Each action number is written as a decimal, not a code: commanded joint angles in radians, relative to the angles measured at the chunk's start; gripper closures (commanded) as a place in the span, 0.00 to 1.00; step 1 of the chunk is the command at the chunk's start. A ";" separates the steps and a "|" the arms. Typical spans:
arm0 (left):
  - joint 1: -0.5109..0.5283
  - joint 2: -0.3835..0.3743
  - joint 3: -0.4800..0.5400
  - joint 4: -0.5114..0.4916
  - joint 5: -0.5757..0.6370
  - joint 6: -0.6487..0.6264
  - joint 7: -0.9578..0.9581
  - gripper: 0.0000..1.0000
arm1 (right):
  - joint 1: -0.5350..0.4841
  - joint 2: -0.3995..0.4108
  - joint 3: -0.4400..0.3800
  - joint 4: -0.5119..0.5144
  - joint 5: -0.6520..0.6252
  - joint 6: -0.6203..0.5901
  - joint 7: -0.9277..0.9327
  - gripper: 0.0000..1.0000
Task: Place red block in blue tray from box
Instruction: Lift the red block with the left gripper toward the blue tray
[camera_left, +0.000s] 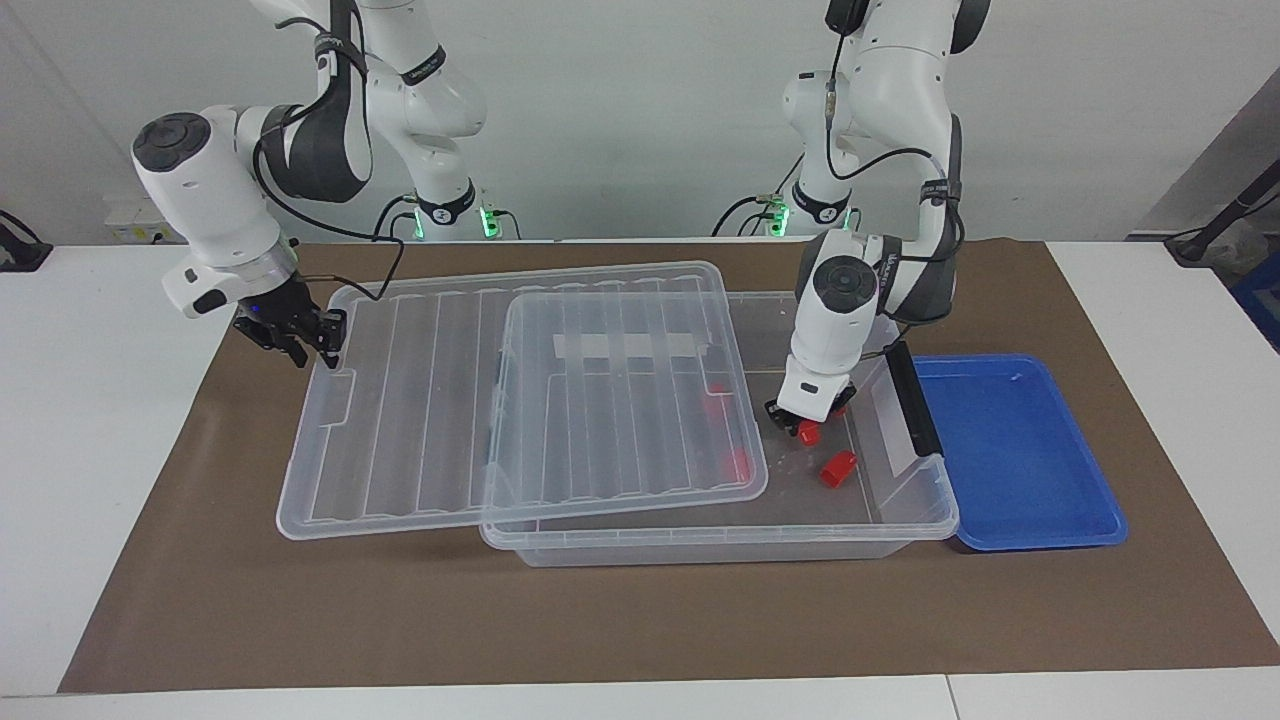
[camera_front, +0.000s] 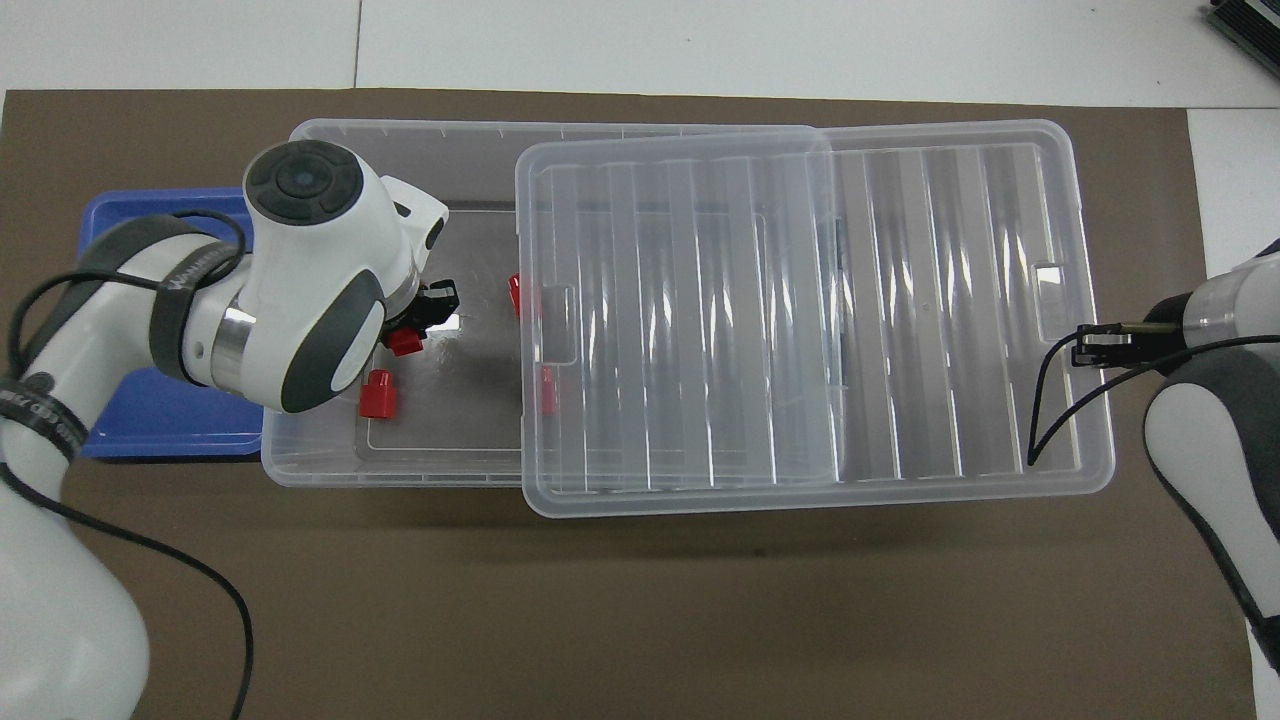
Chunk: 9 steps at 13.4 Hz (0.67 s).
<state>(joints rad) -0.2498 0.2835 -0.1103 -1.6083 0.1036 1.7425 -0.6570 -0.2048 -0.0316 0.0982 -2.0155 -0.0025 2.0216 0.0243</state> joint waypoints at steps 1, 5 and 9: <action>0.067 0.006 0.004 0.169 -0.048 -0.232 0.106 1.00 | -0.007 -0.011 0.005 0.001 0.009 -0.007 0.042 1.00; 0.261 -0.018 0.017 0.188 -0.044 -0.260 0.605 1.00 | -0.004 -0.013 0.006 0.001 0.009 -0.012 0.042 1.00; 0.441 -0.138 0.018 -0.199 -0.042 0.174 0.895 1.00 | -0.001 -0.016 0.009 0.001 0.010 -0.058 0.011 1.00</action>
<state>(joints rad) 0.1602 0.2464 -0.0834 -1.5525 0.0774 1.7012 0.1692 -0.2035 -0.0337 0.0984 -2.0099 -0.0025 1.9994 0.0499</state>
